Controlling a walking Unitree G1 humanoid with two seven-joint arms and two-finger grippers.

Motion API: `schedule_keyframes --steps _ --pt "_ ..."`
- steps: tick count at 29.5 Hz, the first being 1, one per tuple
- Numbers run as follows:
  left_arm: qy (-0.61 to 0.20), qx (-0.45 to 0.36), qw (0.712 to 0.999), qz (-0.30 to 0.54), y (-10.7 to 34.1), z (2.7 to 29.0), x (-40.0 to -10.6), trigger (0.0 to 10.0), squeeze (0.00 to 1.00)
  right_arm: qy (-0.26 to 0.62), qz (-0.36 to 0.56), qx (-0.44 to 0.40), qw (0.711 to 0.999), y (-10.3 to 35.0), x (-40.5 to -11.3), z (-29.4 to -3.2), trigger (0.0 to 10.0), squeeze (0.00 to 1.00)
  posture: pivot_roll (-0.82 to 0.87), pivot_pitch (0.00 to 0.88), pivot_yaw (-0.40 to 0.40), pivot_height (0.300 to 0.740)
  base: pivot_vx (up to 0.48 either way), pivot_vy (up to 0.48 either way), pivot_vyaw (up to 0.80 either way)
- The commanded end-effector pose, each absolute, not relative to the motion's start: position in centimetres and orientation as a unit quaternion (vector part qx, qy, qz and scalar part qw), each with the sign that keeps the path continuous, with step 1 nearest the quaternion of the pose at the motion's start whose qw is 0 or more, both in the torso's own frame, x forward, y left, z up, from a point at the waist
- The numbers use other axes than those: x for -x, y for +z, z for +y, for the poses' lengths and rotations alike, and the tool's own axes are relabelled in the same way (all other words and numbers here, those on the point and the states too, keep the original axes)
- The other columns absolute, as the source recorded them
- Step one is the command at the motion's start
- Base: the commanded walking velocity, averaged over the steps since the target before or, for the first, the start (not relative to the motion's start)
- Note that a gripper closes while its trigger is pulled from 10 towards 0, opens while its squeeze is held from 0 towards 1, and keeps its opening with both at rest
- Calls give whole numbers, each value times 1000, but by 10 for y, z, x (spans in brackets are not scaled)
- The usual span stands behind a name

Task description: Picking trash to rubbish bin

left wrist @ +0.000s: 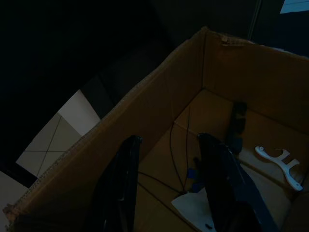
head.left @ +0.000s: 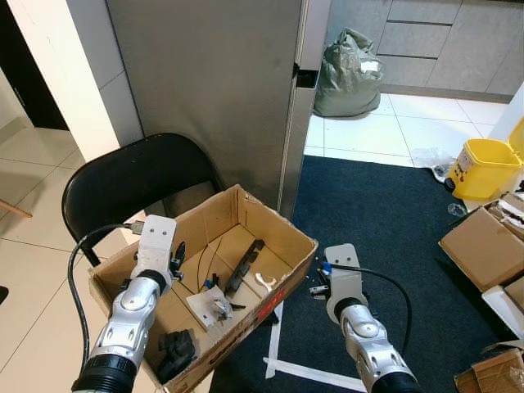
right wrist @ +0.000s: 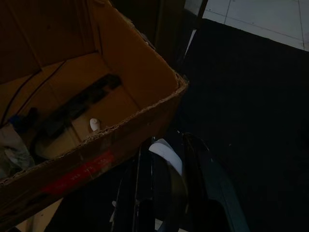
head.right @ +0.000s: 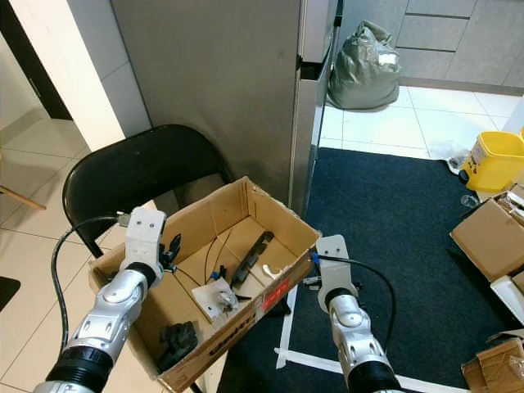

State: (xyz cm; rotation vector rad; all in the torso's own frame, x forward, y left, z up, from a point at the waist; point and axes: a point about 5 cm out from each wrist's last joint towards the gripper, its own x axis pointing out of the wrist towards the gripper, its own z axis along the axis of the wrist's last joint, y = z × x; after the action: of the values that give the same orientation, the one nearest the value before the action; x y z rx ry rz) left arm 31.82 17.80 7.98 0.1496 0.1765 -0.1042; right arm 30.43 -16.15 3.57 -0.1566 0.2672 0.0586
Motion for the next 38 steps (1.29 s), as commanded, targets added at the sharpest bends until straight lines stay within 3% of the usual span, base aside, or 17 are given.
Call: schedule_keyframes --steps 1,16,38 --pt "-45 -74 991 103 74 181 -317 10000 0 31 138 72 987 32 -303 -161 10000 0 0 100 40 740 0 0 0" --pt "-35 -78 992 98 77 182 -318 10000 0 32 137 71 987 32 -302 -160 10000 0 -2 97 39 740 0 0 0" --pt "-30 -78 992 97 77 184 -319 10000 0 33 138 72 987 33 -303 -160 10000 0 -4 98 36 740 0 -409 0"
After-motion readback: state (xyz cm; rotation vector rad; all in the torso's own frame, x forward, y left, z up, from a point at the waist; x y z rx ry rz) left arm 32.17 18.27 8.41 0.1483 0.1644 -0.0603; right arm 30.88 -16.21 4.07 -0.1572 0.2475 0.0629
